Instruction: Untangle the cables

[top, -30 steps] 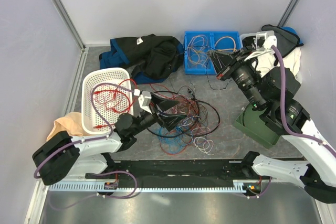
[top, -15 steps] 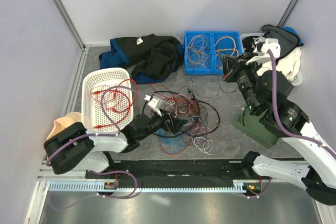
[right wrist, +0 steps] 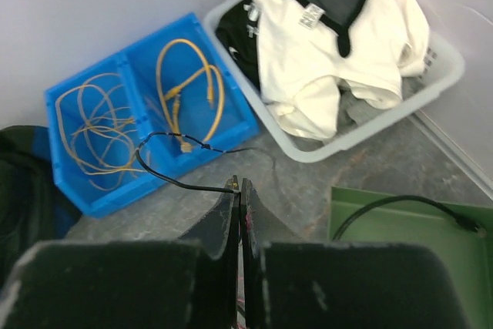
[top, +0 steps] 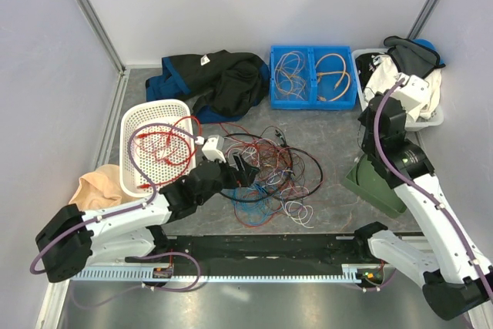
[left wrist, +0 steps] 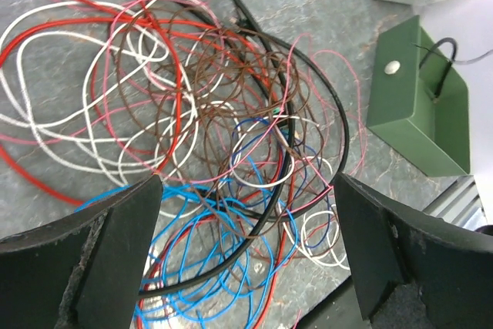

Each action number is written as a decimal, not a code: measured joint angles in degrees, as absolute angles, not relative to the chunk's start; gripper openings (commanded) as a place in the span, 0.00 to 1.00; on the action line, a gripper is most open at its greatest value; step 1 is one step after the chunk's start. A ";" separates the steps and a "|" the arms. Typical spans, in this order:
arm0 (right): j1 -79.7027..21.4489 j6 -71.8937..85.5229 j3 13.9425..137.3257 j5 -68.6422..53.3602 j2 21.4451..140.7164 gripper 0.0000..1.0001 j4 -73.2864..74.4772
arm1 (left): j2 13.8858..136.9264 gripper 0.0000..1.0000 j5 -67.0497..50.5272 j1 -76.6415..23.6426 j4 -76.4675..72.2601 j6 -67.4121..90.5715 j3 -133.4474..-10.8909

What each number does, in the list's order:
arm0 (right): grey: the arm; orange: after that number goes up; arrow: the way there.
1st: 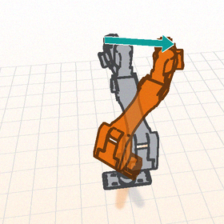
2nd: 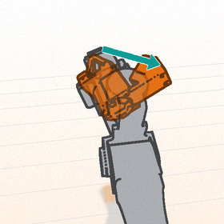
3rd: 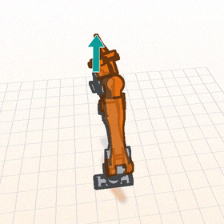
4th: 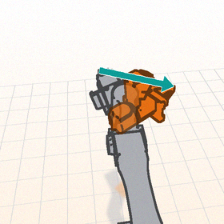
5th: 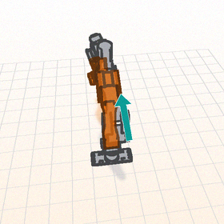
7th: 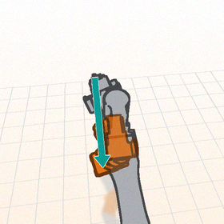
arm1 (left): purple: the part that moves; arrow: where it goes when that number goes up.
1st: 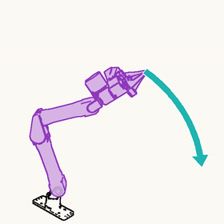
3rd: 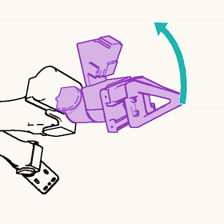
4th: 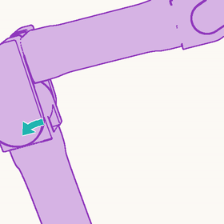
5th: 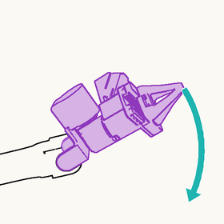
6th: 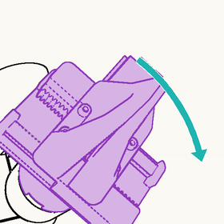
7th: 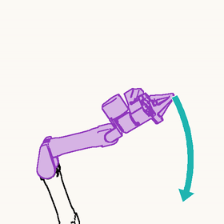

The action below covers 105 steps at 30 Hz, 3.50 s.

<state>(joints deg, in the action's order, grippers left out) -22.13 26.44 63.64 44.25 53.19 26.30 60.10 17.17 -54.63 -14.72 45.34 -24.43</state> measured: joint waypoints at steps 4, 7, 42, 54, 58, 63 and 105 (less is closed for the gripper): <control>-18.68 28.23 62.76 44.64 52.21 0.00 27.92 | 58.41 1.00 17.61 -54.63 -9.32 46.61 -24.93; -16.29 28.53 62.76 45.65 50.28 0.00 28.71 | 56.82 1.00 17.58 -54.72 -8.67 47.57 -23.75; -6.90 28.05 59.44 51.37 35.48 0.00 38.26 | 57.82 1.00 12.88 -54.74 -11.29 48.80 -19.29; -6.90 27.18 72.62 51.62 34.87 0.00 38.13 | 60.38 1.00 11.42 -54.74 -11.38 49.39 -19.29; -6.90 27.53 68.01 52.05 34.92 0.00 38.35 | 60.38 1.00 11.31 -54.74 -11.40 49.50 -19.31; -6.90 28.75 61.25 52.49 35.40 0.00 38.09 | 60.38 1.00 10.07 -54.74 -11.25 49.50 -19.33; 7.57 37.87 37.47 35.40 49.08 0.84 22.83 | 58.94 0.99 10.22 -54.74 -10.59 50.15 -19.31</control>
